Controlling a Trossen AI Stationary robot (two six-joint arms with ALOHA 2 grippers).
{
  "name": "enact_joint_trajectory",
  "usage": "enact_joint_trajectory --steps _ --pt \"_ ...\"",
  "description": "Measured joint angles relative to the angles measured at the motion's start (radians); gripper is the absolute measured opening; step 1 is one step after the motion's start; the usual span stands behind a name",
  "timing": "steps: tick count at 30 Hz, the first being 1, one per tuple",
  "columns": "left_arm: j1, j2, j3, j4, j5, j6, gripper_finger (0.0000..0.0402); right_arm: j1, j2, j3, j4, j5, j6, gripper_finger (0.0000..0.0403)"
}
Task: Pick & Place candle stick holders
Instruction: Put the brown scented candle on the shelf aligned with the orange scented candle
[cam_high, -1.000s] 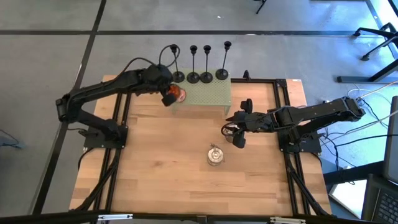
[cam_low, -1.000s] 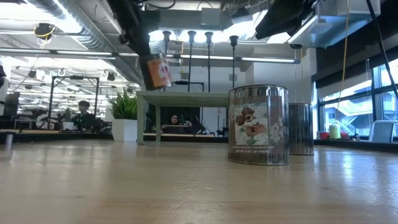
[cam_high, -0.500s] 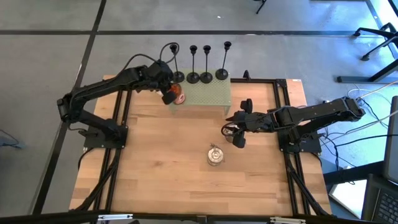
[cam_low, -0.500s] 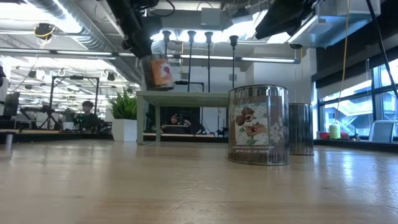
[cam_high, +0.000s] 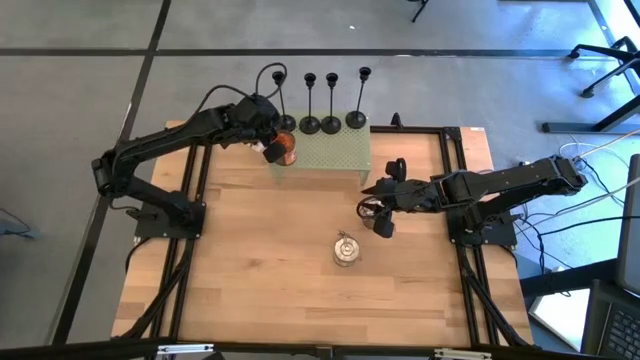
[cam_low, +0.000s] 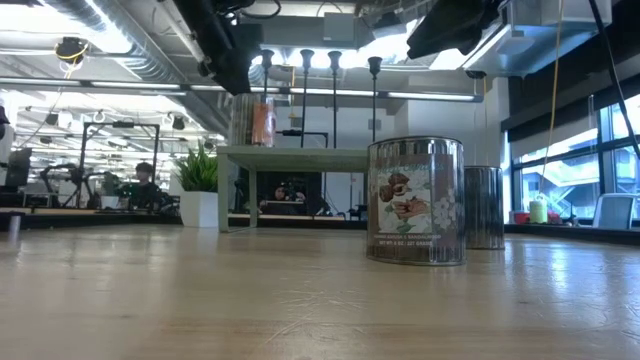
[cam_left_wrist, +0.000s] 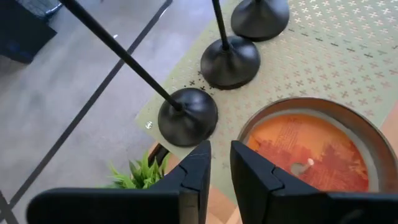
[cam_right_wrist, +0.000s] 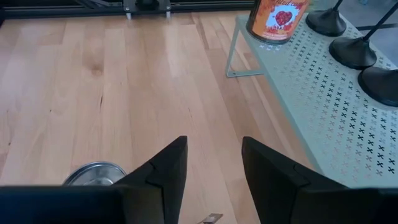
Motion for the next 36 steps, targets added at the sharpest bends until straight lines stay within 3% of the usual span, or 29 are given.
enact_joint_trajectory --steps 8,17,25,31,36 --pt "-0.027 -0.027 -0.001 0.006 0.014 0.000 0.0058 0.000 0.000 0.000 0.000 0.000 0.000 0.0158" --pt "-0.154 -0.146 -0.001 0.006 0.037 -0.020 0.0058 -0.002 0.000 0.000 0.020 -0.012 0.064 0.0158" --pt "-0.290 -0.179 -0.005 0.001 0.170 -0.017 0.0058 -0.008 0.005 0.000 0.019 -0.220 0.049 0.0158" --pt "-0.392 -0.179 -0.095 0.040 0.169 -0.021 0.0058 0.017 0.099 0.000 0.010 -0.240 0.144 0.0158" --pt "-0.467 -0.179 -0.212 0.170 0.167 -0.054 0.0058 0.032 0.196 0.000 0.005 -0.248 0.205 0.0158"
